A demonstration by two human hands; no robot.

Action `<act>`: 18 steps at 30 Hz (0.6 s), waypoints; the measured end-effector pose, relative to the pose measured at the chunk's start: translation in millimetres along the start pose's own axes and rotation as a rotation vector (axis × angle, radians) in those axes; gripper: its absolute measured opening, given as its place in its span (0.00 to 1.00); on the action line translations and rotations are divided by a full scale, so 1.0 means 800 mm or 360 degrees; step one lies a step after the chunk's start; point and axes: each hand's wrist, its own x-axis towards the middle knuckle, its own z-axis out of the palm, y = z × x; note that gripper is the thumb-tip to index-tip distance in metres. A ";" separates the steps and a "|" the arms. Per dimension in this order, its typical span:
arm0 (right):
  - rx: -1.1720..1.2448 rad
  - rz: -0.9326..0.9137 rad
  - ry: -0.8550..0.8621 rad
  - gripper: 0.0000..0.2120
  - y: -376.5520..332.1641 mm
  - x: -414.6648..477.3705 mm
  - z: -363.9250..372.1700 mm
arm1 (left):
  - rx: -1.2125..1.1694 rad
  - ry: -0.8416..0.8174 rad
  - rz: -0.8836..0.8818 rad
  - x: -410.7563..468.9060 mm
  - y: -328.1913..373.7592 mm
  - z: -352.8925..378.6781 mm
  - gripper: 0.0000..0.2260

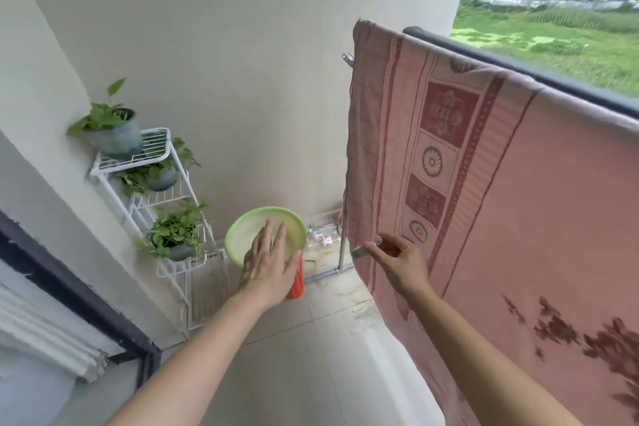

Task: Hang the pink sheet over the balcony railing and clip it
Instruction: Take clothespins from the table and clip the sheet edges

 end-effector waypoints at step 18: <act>-0.0016 0.0122 -0.0050 0.13 0.022 0.486 0.112 | -0.0108 -0.0155 0.0017 0.486 -0.006 0.034 0.28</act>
